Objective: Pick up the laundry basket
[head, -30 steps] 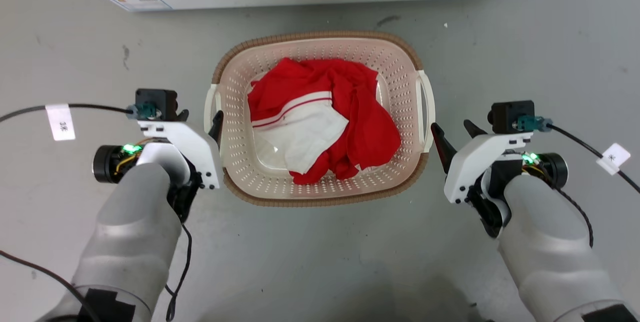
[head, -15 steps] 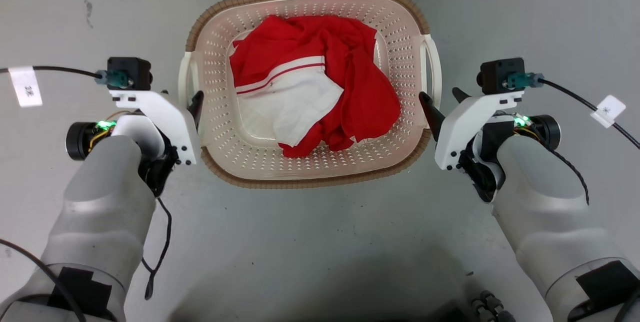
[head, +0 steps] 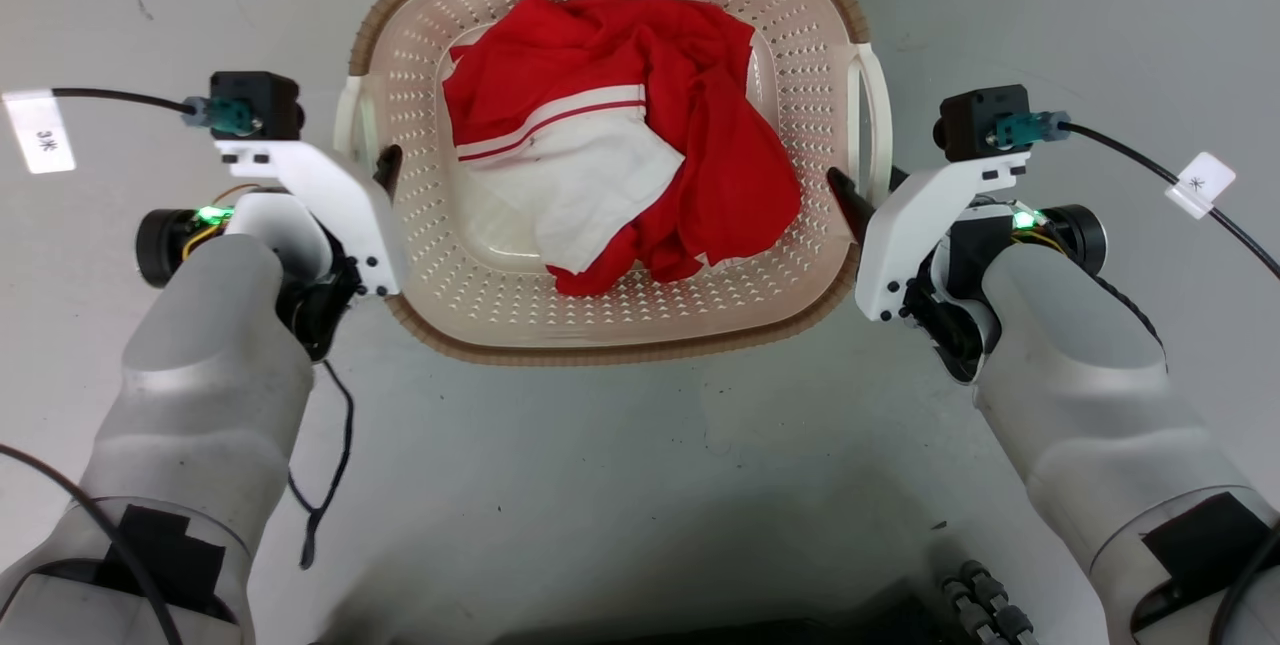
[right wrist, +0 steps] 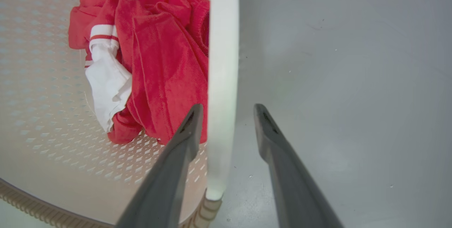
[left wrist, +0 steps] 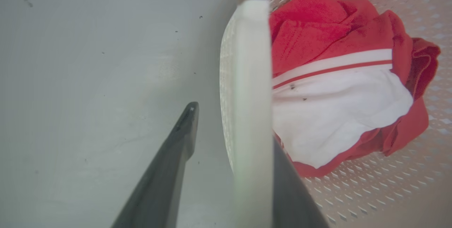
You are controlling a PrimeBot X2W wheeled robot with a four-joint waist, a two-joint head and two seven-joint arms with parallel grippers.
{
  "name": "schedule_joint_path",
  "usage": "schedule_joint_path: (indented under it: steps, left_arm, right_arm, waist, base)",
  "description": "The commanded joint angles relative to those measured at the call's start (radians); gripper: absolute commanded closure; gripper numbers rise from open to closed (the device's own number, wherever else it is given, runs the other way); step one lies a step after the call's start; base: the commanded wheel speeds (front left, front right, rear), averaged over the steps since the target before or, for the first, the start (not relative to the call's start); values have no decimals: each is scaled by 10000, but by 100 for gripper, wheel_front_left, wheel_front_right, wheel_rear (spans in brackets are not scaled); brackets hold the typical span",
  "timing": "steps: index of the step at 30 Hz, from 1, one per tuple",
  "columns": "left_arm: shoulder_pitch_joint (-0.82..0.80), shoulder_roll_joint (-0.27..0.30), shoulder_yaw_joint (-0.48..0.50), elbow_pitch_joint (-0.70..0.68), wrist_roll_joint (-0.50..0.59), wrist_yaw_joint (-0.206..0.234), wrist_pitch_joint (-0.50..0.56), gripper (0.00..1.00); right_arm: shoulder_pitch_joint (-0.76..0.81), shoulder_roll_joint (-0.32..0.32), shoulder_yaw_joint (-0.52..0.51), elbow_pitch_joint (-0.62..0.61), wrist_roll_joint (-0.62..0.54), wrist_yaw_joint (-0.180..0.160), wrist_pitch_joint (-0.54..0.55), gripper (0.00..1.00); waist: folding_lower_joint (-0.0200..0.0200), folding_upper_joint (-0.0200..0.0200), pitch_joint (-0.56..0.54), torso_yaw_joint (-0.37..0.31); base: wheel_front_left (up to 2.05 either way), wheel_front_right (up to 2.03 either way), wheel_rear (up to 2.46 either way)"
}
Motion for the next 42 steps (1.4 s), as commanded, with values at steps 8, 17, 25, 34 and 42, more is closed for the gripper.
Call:
schedule_joint_path:
  steps: [8, 17, 25, 34, 42]
  left_arm:
    - [-84, -23, -499, -71, -565, 21, 245, 100]
    - [234, -349, -1142, 26, -1251, 11, 1009, 100]
    - [703, -686, -1659, 185, -1858, -10, 1678, 100]
    - [1248, -868, -2013, 219, -2711, -14, 2660, 100]
    - [1701, -809, -2260, 267, -3250, -14, 3391, 100]
  right_arm:
    - [-223, -37, 551, 172, 540, -1, 125, 100]
    - [114, 32, 1202, 180, 1283, 13, 1163, 100]
    - [483, -179, 1652, 247, 1840, 14, 2087, 100]
    - [1150, -250, 2015, 365, 2543, 14, 3790, 100]
    - [1423, -282, 2113, 511, 3015, 14, 4962, 100]
  waist:
    - [-1, 0, -78, 5]
    - [-1, 0, -1018, 46]
    - [-1, 0, -2513, 181]
    - [-1, 0, -4223, 344]
    - [-1, 0, -5363, 368]
  base:
    - [0, 0, 0]
    - [0, 0, 0]
    - [0, 0, 0]
    - [0, 0, 0]
    - [0, 0, 0]
